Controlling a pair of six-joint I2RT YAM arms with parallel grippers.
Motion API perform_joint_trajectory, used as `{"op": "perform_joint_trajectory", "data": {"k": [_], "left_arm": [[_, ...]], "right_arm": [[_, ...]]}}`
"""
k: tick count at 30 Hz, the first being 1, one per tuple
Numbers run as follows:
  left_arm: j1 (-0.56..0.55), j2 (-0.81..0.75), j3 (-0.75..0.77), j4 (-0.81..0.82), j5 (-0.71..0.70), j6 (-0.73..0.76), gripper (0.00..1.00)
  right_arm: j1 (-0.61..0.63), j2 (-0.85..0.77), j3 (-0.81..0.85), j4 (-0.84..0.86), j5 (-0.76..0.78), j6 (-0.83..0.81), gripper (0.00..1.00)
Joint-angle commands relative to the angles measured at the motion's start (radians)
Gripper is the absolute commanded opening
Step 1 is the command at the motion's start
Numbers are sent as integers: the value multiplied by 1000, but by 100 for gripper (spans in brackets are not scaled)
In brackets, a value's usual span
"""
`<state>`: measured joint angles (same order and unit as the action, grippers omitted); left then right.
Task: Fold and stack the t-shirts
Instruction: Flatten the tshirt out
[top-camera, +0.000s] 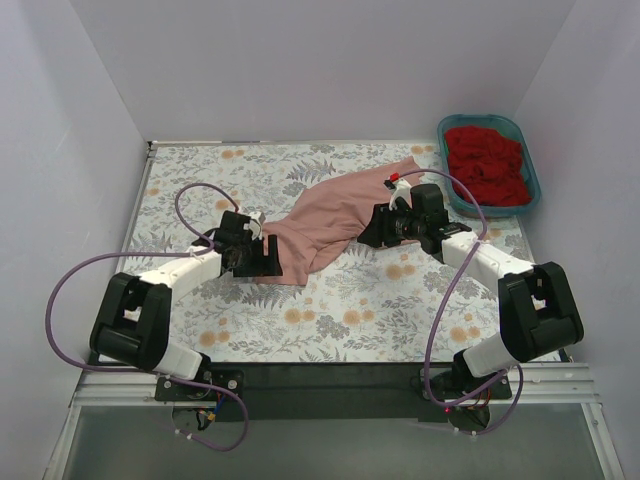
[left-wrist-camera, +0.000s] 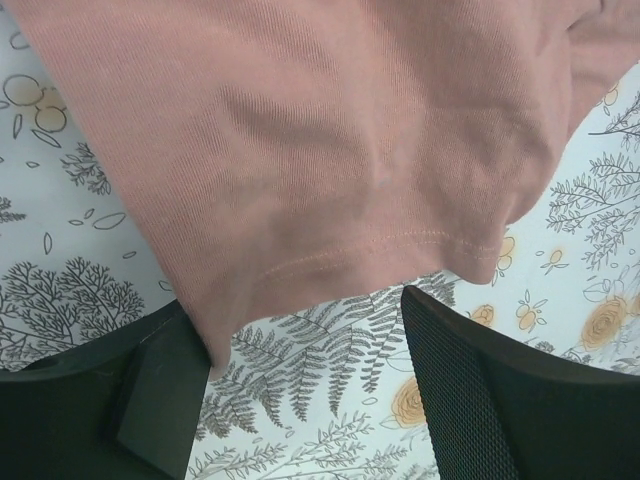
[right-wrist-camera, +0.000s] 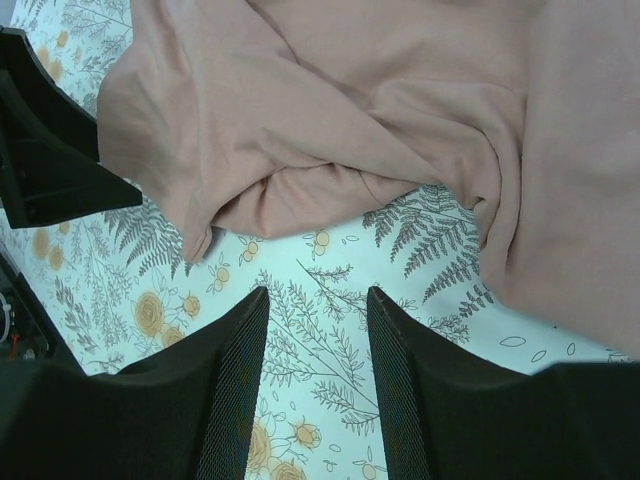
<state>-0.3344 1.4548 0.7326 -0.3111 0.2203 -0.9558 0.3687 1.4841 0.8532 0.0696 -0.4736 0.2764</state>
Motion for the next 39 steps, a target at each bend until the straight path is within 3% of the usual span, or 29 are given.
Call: {"op": "perform_joint_trajectory", "data": {"k": [1, 6, 15, 21, 25, 26, 33, 39], "left_arm": [[2, 21, 56, -117, 21, -44, 71], [1, 33, 57, -148, -22, -81, 68], [1, 27, 21, -86, -79, -176, 39], [1, 1, -7, -43, -105, -198, 29], [1, -60, 13, -71, -140, -204, 11], [1, -77, 37, -104, -186, -210, 1], [6, -246, 129, -249, -433, -307, 0], [26, -378, 116, -258, -544, -327, 0]], "right_arm": [[3, -25, -11, 13, 6, -17, 51], [3, -22, -19, 13, 6, -17, 51], [3, -24, -34, 13, 21, -23, 51], [1, -27, -43, 12, 50, -31, 51], [-17, -51, -59, -11, 139, -25, 51], [-33, -64, -59, -23, 201, -19, 50], [-151, -105, -88, -123, 409, 52, 52], [-275, -113, -120, -171, 469, 122, 63]]}}
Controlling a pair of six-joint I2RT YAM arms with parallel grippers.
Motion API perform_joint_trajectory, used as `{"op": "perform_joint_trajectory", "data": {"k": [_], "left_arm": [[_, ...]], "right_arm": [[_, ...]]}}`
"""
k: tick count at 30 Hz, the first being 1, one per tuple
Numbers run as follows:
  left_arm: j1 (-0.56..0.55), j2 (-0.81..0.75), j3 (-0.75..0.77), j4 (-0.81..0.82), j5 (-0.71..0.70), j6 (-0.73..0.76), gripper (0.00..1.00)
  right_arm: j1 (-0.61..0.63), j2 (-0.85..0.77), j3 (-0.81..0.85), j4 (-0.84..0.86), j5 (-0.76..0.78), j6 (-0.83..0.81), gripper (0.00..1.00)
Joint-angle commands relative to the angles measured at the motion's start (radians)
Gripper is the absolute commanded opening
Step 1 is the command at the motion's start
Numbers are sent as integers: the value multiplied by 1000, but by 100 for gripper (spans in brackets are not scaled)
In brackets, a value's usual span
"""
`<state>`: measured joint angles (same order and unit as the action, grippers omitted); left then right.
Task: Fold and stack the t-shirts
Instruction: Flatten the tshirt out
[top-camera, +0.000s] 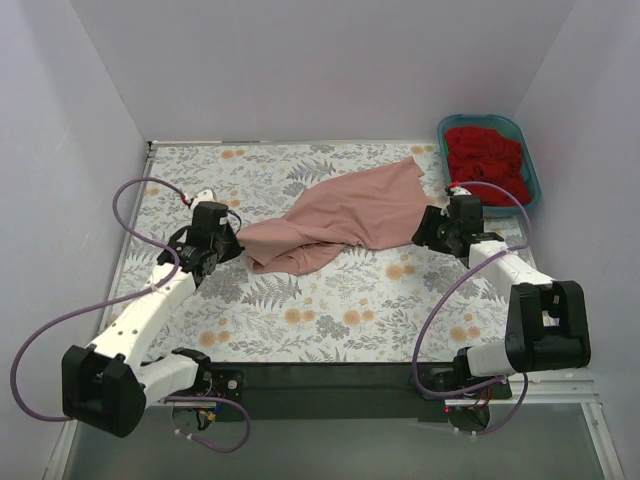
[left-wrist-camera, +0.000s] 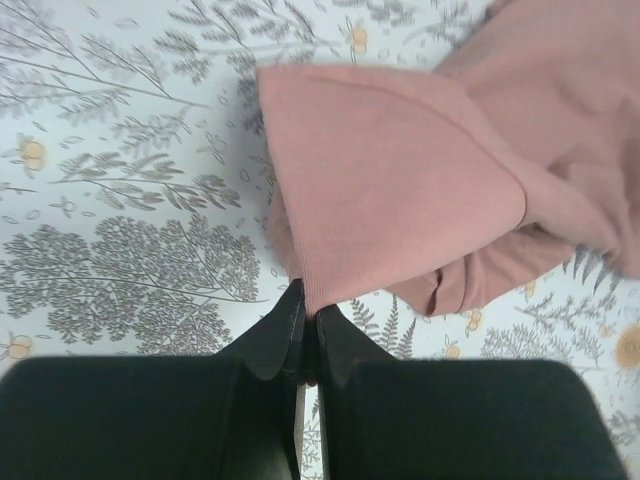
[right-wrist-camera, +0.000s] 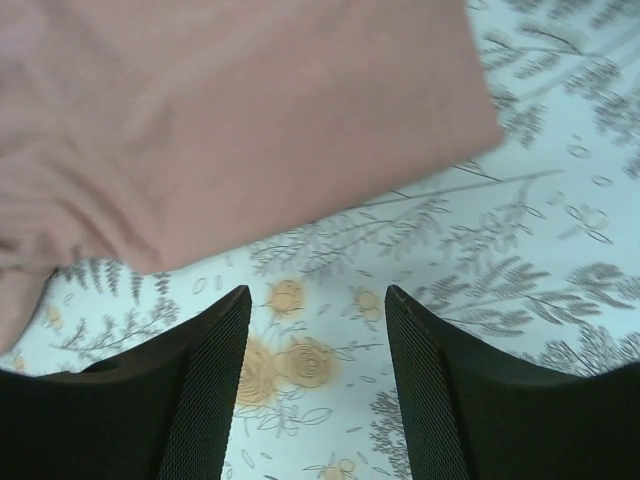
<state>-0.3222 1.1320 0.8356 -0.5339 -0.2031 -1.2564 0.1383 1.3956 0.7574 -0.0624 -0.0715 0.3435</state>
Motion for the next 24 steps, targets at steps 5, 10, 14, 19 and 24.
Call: {"op": "perform_joint_trajectory", "data": {"k": [5, 10, 14, 19, 24], "left_arm": [[23, -145, 5, -31, -125, -26, 0], [23, -161, 30, -49, -93, -23, 0], [23, -172, 39, -58, -90, -23, 0], [23, -176, 60, -87, -107, -23, 0], [23, -176, 71, -112, -128, -38, 0]], "right_arm": [[-115, 2, -38, -34, 62, 104, 66], [-123, 68, -33, 1, 29, 134, 65], [-126, 114, -32, 38, 13, 160, 64], [-126, 167, -52, 140, -20, 222, 62], [-128, 224, -66, 206, -25, 298, 62]]}}
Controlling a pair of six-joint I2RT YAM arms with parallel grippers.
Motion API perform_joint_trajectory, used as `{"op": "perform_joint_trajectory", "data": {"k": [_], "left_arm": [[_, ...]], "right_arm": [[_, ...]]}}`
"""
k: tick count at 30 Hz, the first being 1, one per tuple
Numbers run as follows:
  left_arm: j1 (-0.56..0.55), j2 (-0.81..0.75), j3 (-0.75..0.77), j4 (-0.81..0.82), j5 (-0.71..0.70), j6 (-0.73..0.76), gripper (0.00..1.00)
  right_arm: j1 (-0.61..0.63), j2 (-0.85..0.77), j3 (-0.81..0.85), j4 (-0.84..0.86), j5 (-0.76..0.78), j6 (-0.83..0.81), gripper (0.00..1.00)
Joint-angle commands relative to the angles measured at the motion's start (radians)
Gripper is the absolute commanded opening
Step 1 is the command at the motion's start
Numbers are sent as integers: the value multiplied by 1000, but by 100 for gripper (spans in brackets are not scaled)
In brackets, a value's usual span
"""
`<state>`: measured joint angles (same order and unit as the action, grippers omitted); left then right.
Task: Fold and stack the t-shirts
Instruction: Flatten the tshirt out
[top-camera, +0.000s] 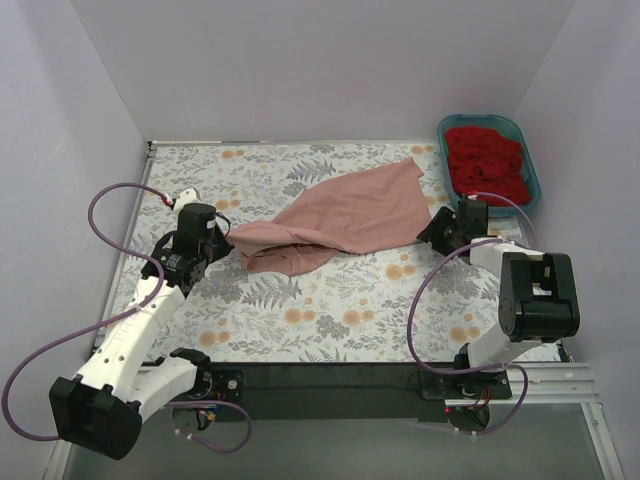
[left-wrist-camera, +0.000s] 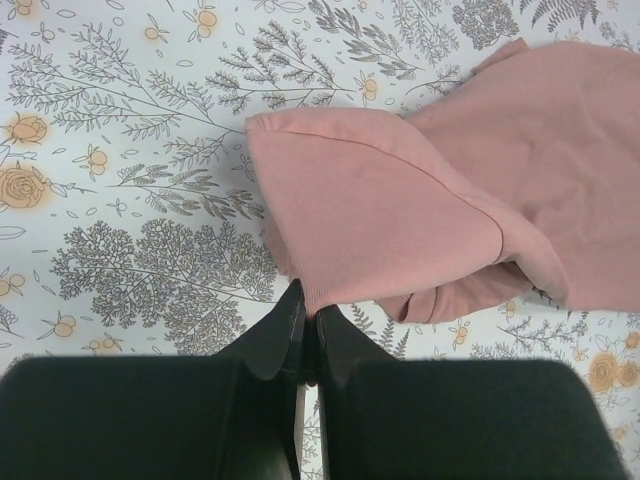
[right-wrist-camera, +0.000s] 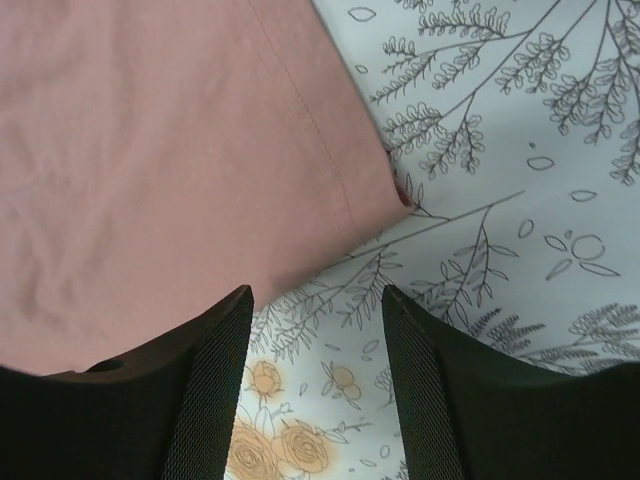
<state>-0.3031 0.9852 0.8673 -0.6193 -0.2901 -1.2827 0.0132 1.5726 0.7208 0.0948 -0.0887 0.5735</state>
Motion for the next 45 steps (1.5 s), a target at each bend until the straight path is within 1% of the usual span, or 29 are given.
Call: {"op": "perform_joint_trajectory", "data": {"k": [1, 6, 7, 12, 13, 15, 16, 18, 21, 22, 23, 24, 25, 26, 27, 28, 29, 31, 32, 33, 35, 36, 38, 39, 40, 42, 43, 44, 45], "left_arm": [[4, -31, 39, -30, -43, -12, 0], [4, -42, 39, -42, -63, -17, 0], [4, -42, 39, -45, -76, -17, 0], [4, -55, 38, -53, -100, -23, 0], [4, -59, 36, -54, -101, -30, 0], [4, -68, 39, -57, -109, -38, 0], [4, -75, 42, -62, -110, -37, 0], [4, -85, 48, -65, -116, -26, 0], [4, -111, 68, -103, -158, -24, 0], [4, -121, 81, -129, -168, -24, 0], [4, -147, 87, -141, -185, -27, 0], [4, -160, 94, -154, -199, -27, 0], [4, -172, 114, -184, -231, -27, 0], [4, -196, 125, -200, -245, -32, 0], [4, -209, 133, -213, -260, -36, 0], [4, -220, 137, -227, -277, -35, 0], [4, -227, 137, -223, -280, -27, 0], [4, -234, 119, -177, -287, -1, 0], [4, -224, 102, -162, -276, 6, 0], [4, -188, 96, -149, -270, 9, 0], [4, -142, 75, -100, -258, 14, 0], [4, -97, 67, -59, -256, 20, 0], [5, -42, 55, -16, -259, 34, 0], [7, -16, 47, 28, -256, 42, 0], [16, 41, 45, 52, -251, 51, 0], [30, 102, 44, 96, -225, 62, 0], [48, 156, 47, 130, -215, 66, 0], [61, 185, 50, 142, -210, 71, 0], [68, 208, 50, 171, -204, 75, 0]], "right_arm": [[-1, 69, -29, 57, -9, 78, 61], [-2, 98, -30, 74, 38, 146, 56], [-2, 102, -32, 75, 44, 149, 50], [-2, 110, -46, 89, 58, 164, 39], [-2, 113, -46, 89, 58, 160, 29], [-2, 110, -47, 89, 60, 155, 20], [-1, 98, -53, 88, 60, 146, 12], [-2, 77, -61, 86, 52, 129, 1], [-1, -21, -92, 45, 59, 82, 1], [-2, -90, -93, 14, 67, 66, 1], [-2, -127, -86, -72, 84, 25, 1], [-2, -164, -74, -131, 84, 6, 1], [-2, -237, -55, -182, 111, -18, 1], [-2, -273, -14, -243, 133, -40, 1], [-2, -310, 9, -344, 139, -61, 1], [-2, -383, 18, -372, 142, -61, 1], [-4, -420, 20, -372, 141, -60, 1], [-2, -479, 35, -328, 142, -52, 1], [-2, -471, 54, -316, 155, -58, 1], [-2, -448, 110, -314, 158, -70, 1], [-2, -324, 196, -340, 118, -113, 1], [-4, -228, 275, -357, 97, -121, 1], [-2, -131, 337, -363, 20, -152, 4], [-4, -37, 408, -368, 0, -164, 6], [1, 13, 446, -397, -14, -187, 6], [17, 104, 529, -426, -11, -207, 8], [31, 180, 593, -434, -5, -213, 13], [37, 210, 620, -434, -5, -221, 16], [44, 260, 640, -432, 3, -219, 24]]}}
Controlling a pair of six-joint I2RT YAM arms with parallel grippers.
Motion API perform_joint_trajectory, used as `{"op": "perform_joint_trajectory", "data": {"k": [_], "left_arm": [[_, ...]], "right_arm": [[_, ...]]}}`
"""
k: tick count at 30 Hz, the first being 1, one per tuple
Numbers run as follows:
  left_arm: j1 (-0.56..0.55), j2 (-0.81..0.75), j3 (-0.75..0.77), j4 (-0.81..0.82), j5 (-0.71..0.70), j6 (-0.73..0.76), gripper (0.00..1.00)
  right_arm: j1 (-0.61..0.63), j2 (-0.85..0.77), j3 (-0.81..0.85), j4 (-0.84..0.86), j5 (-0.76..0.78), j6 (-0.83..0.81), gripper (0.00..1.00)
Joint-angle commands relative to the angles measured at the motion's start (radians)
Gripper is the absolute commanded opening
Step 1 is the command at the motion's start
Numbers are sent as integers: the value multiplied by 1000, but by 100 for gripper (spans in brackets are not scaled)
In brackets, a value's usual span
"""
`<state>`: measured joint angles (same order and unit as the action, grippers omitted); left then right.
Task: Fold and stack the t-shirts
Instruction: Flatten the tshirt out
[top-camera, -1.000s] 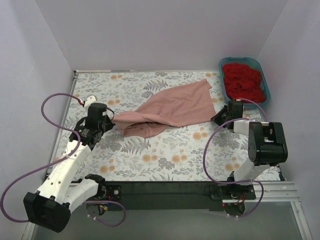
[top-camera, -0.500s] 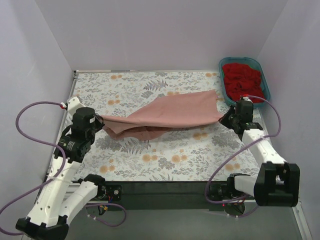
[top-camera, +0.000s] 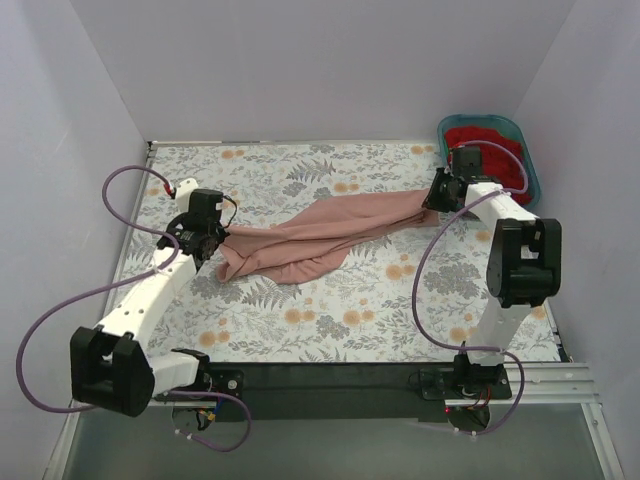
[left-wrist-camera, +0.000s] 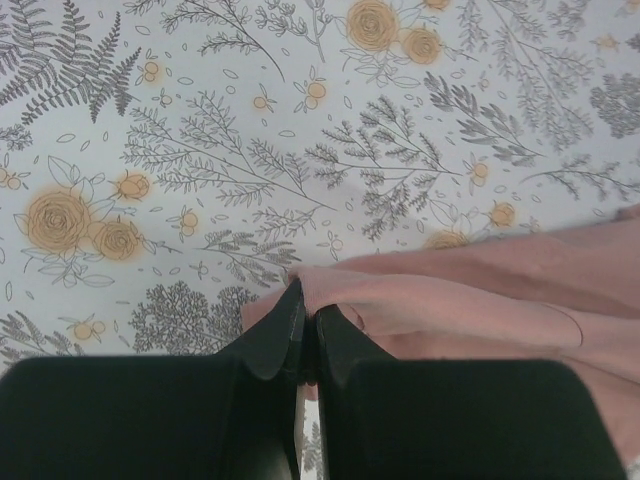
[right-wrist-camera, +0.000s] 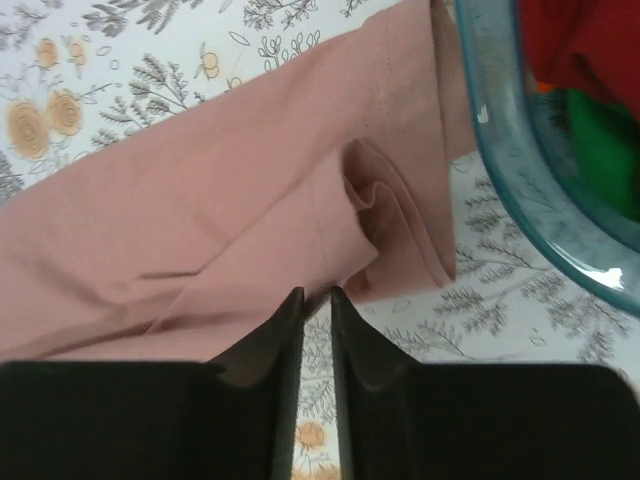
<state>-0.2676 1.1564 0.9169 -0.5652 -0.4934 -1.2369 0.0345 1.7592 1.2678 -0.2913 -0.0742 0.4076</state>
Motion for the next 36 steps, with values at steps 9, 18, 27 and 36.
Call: {"op": "perform_joint_trajectory", "data": {"k": [9, 18, 27, 36], "left_arm": [[116, 94, -75, 255, 36, 45, 0], [148, 81, -99, 255, 55, 34, 0], [168, 88, -102, 252, 67, 28, 0], [174, 86, -102, 251, 52, 21, 0]], "right_arm": [[45, 54, 56, 44, -1, -81, 46], [45, 41, -73, 182, -108, -87, 34], [45, 259, 163, 188, -165, -59, 33], [45, 291, 259, 207, -153, -70, 40]]}}
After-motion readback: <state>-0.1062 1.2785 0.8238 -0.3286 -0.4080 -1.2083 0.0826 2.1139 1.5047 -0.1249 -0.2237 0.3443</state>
